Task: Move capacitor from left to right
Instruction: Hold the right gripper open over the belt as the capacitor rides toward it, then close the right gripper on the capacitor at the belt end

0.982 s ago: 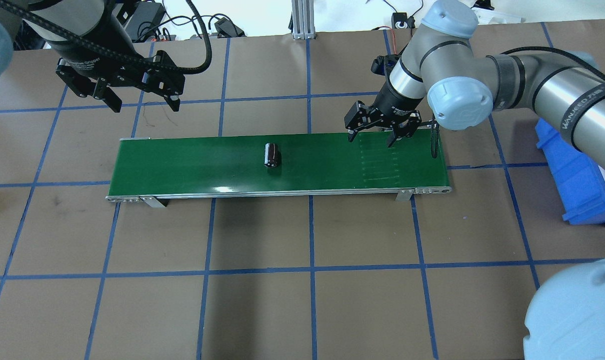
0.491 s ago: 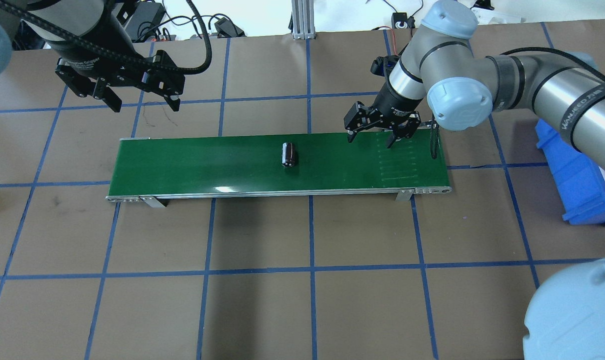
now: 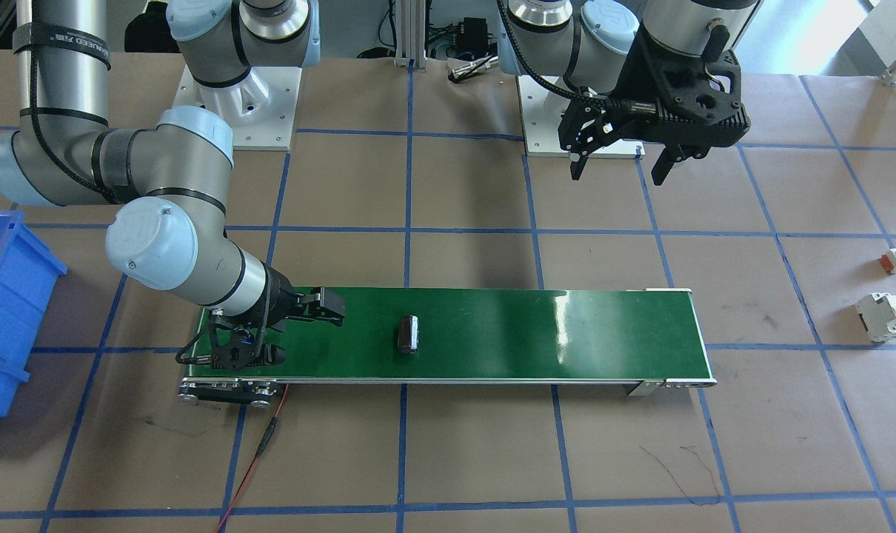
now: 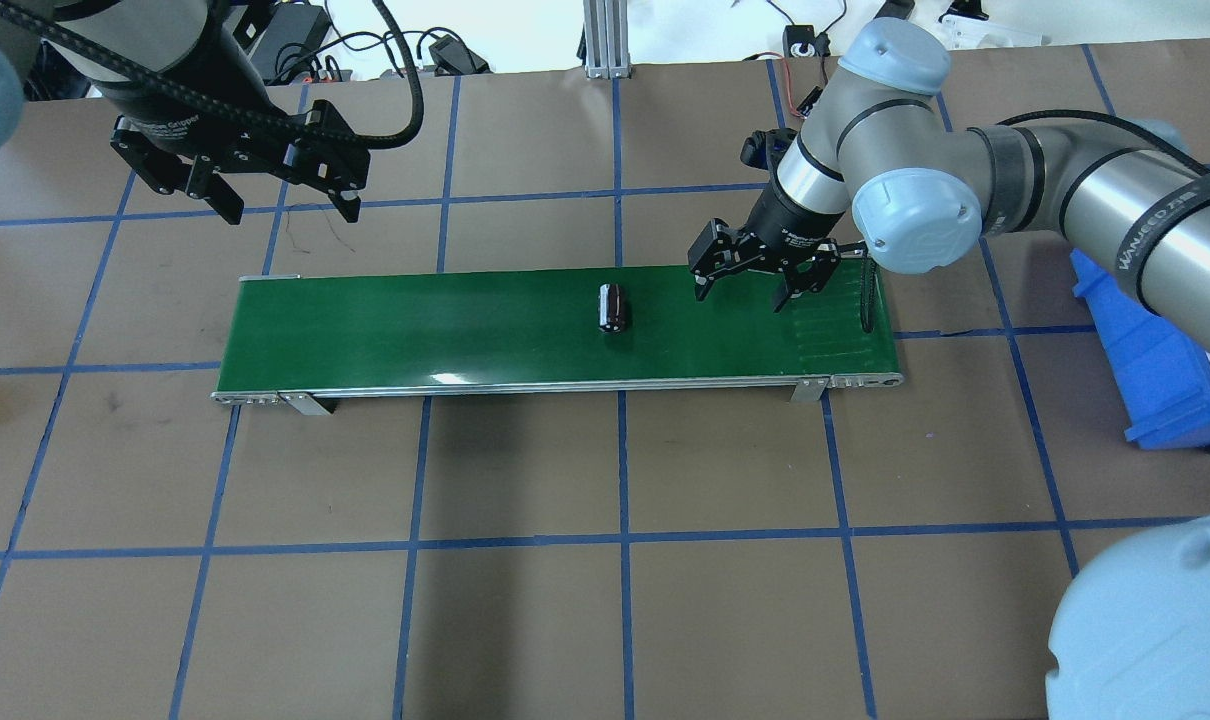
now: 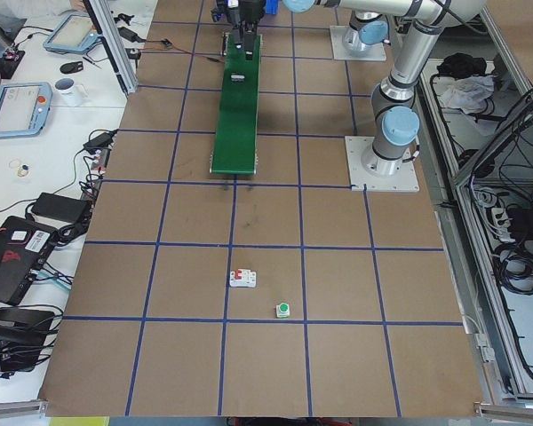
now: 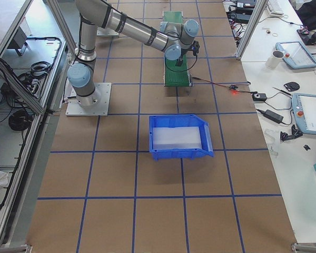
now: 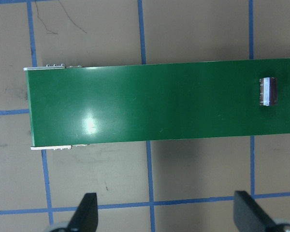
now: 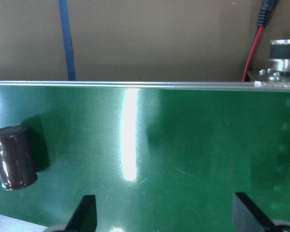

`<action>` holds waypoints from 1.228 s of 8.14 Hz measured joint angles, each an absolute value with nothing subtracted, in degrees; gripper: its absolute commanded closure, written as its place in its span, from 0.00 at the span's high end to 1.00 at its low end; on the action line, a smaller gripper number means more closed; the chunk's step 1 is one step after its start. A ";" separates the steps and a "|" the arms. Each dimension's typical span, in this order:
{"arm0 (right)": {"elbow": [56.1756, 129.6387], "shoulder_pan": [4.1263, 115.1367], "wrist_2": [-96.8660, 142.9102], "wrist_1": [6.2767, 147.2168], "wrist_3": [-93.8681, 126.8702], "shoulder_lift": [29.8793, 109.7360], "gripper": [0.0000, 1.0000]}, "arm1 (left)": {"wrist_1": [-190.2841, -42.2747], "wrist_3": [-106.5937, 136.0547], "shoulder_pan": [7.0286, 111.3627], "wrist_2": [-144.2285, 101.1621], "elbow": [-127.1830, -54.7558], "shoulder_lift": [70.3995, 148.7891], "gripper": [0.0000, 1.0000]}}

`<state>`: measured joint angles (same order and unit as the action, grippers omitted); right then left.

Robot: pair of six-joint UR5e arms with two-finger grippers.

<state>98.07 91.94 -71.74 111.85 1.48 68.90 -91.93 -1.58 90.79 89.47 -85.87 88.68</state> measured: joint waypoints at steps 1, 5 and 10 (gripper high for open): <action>98.14 91.93 -71.73 111.80 1.51 68.90 1.00 | -91.93 -1.58 90.76 89.47 -85.87 88.68 1.00; 98.26 91.93 -71.80 111.71 1.96 68.91 1.00 | -91.93 -1.58 90.78 89.40 -85.87 88.68 1.00; 98.25 91.93 -71.92 111.65 2.08 68.85 0.98 | -91.93 -1.58 90.71 89.38 -85.87 88.68 1.00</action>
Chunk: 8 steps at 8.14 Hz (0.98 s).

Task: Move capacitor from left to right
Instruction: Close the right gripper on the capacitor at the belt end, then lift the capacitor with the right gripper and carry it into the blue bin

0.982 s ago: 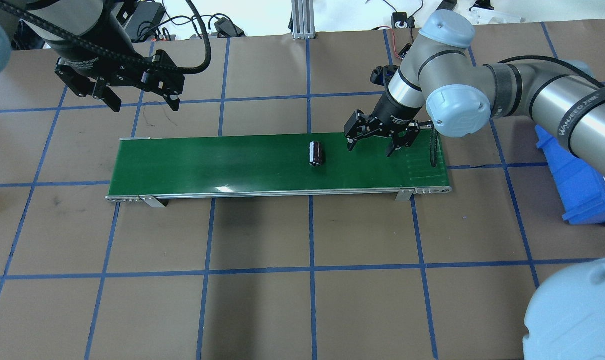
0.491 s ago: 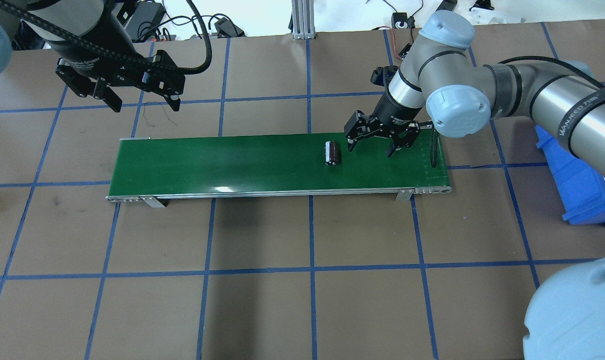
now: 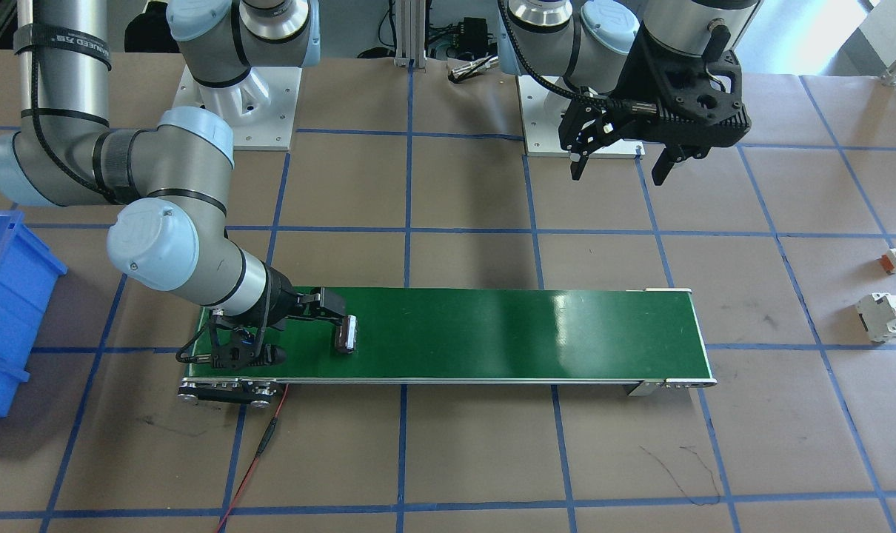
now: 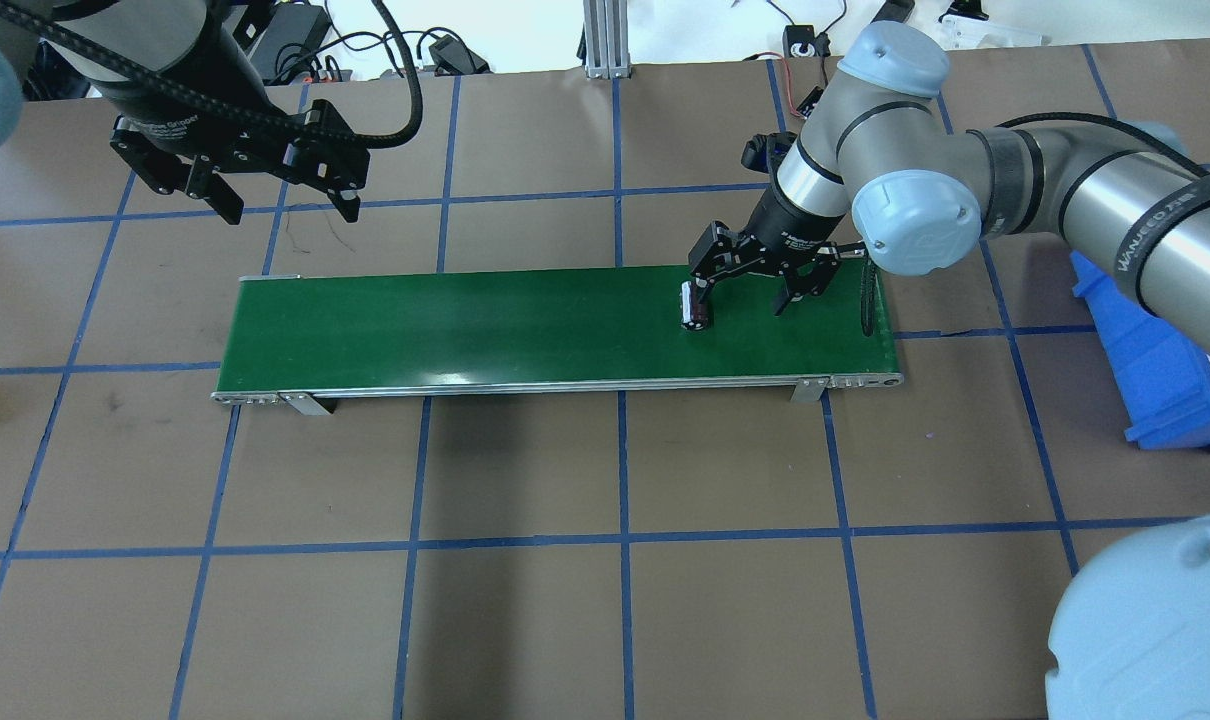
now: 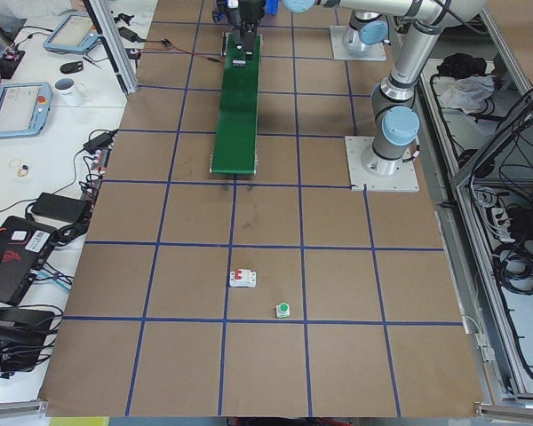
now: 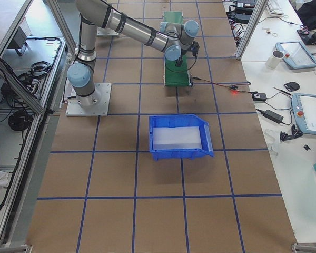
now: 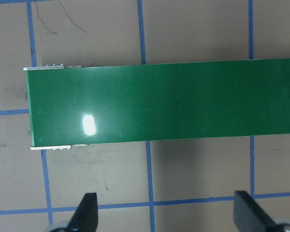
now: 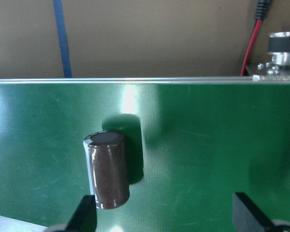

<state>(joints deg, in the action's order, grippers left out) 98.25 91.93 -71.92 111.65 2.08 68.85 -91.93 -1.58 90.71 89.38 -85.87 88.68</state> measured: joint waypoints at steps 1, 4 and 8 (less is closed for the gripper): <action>98.26 91.93 -71.87 111.67 2.10 68.80 0.79 | -91.93 -1.58 90.71 89.39 -85.87 88.68 1.00; 98.17 91.85 -71.83 112.05 1.91 67.77 0.00 | -91.89 -1.58 90.78 89.38 -85.87 88.63 1.00; 97.45 89.40 -73.41 111.61 0.59 68.16 0.00 | -91.81 -1.58 90.79 89.36 -85.87 88.60 1.00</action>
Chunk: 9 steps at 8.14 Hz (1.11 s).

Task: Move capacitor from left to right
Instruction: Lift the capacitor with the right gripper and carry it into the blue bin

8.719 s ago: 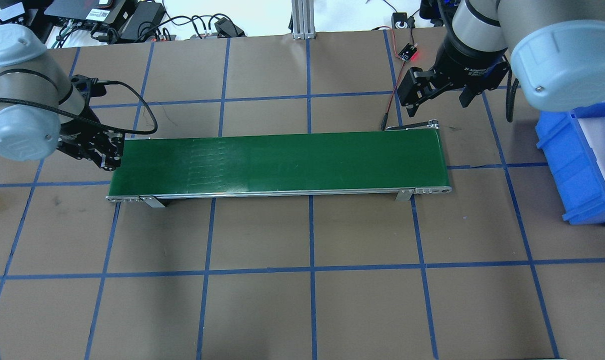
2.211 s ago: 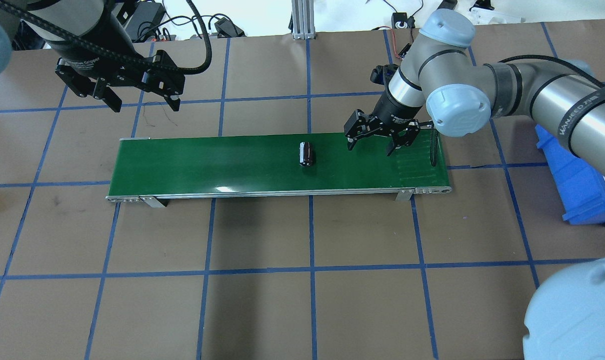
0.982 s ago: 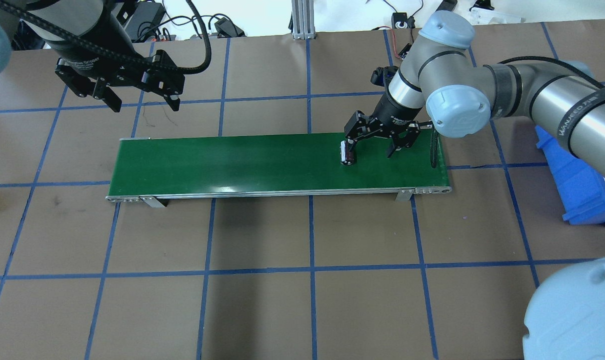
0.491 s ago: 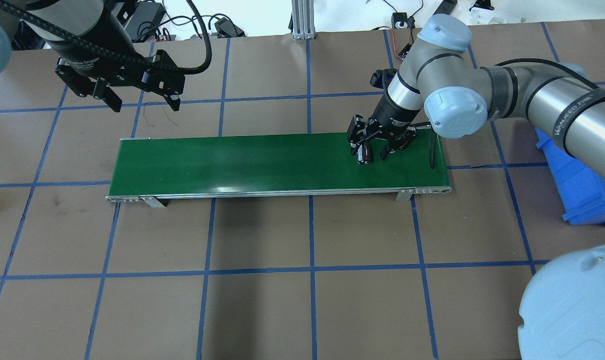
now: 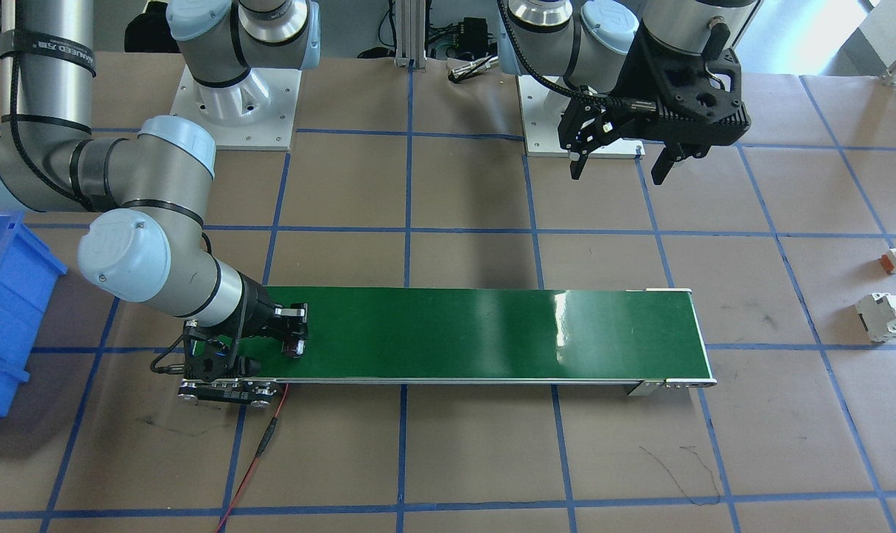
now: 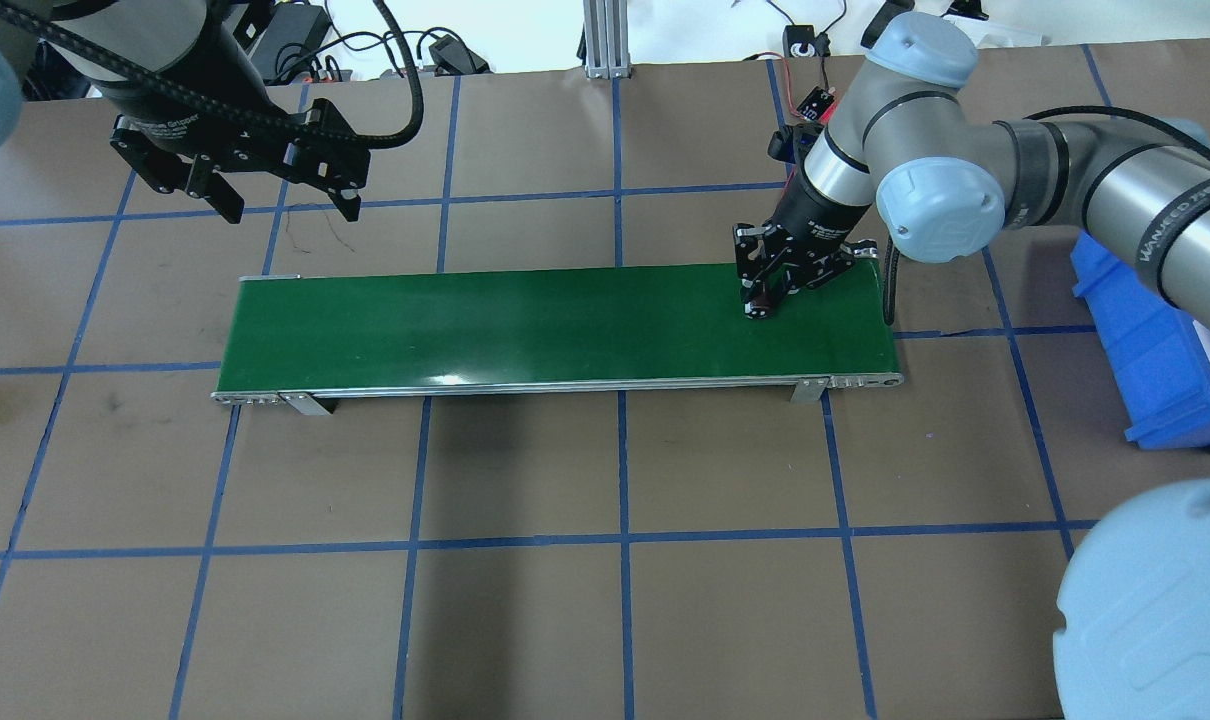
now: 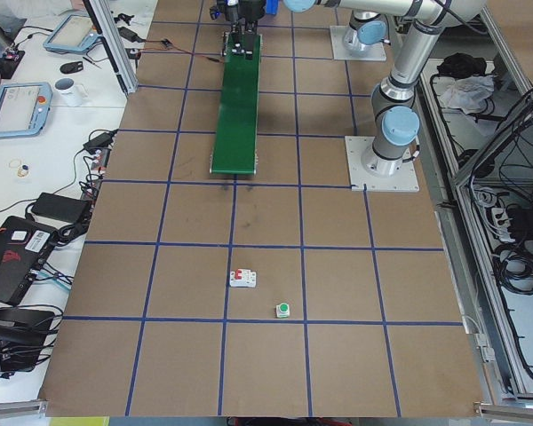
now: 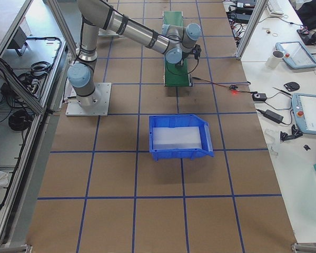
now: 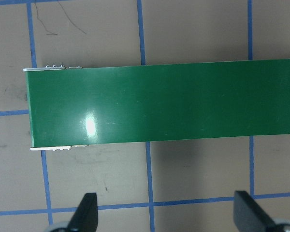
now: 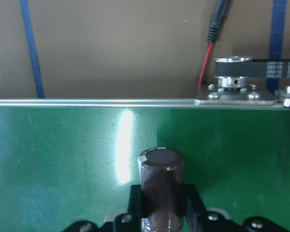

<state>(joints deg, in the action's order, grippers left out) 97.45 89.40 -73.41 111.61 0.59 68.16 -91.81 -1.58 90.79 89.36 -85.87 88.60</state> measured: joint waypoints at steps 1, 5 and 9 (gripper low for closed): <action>97.25 88.96 -74.99 111.24 0.42 68.64 0.00 | -91.78 -1.58 90.79 89.36 -85.87 88.60 1.00; 91.31 87.28 -84.75 99.38 -3.34 77.30 0.00 | -91.76 -1.58 90.79 89.33 -85.87 88.59 1.00; 89.64 70.83 -93.44 95.74 -28.82 81.55 0.00 | -91.69 -1.58 90.79 89.33 -85.87 88.59 1.00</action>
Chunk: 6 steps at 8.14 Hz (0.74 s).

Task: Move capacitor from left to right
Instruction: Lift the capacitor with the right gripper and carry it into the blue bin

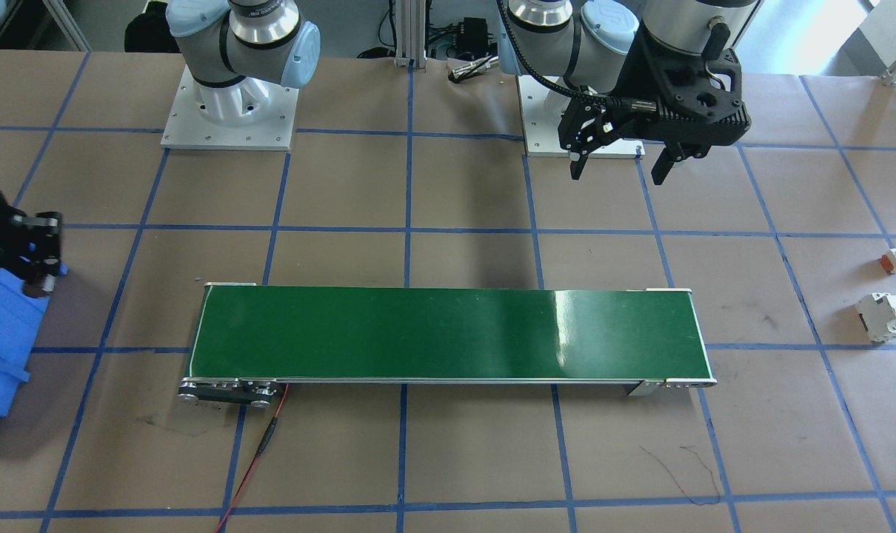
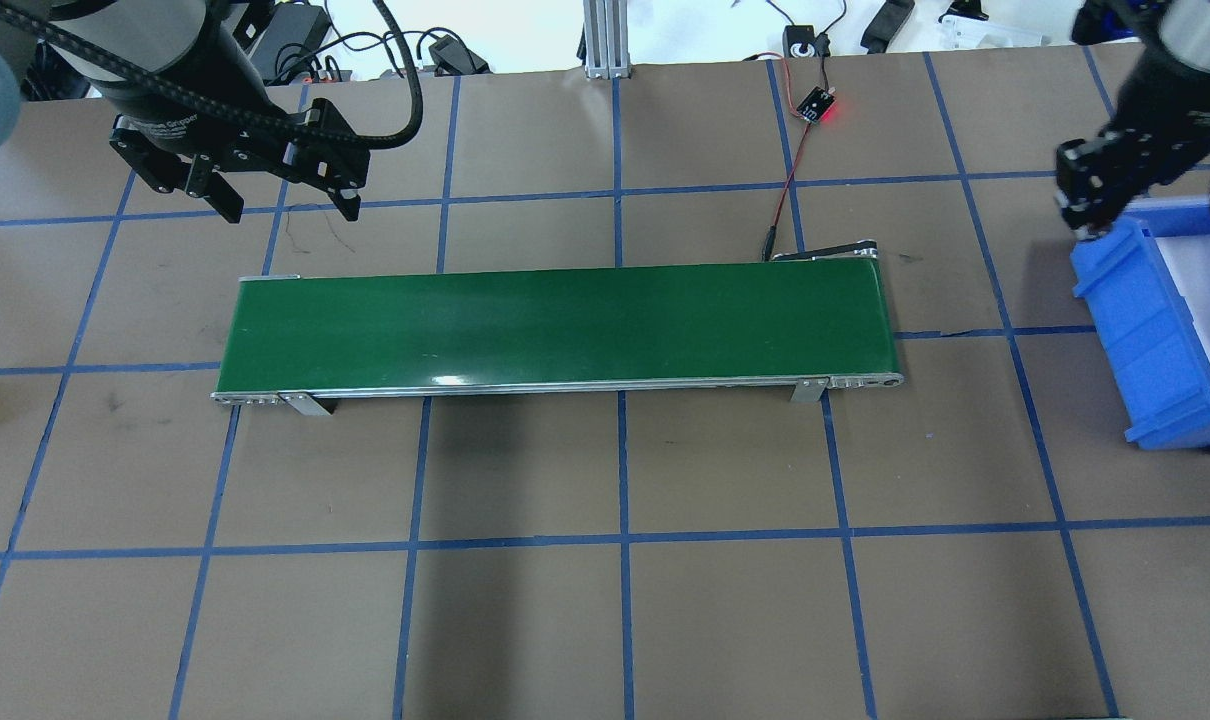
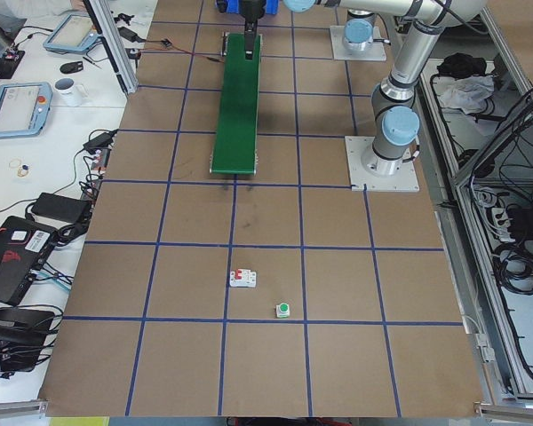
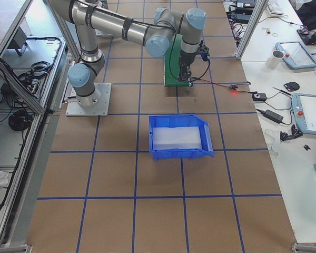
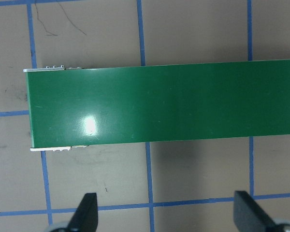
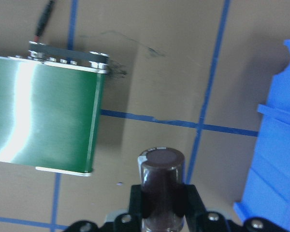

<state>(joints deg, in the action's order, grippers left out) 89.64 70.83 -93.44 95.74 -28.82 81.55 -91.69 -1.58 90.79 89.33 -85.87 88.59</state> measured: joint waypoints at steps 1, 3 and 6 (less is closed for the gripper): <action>89.70 66.16 -94.90 95.83 -34.41 81.58 0.00 | -91.68 -1.58 90.79 89.32 -85.87 88.59 1.00; 90.05 58.49 -96.05 96.33 -43.17 80.64 0.00 | -91.67 -1.58 90.79 89.33 -85.87 88.56 1.00; 90.12 54.36 -100.82 102.39 -44.42 75.03 0.00 | -91.67 -1.58 90.79 89.30 -85.87 88.52 1.00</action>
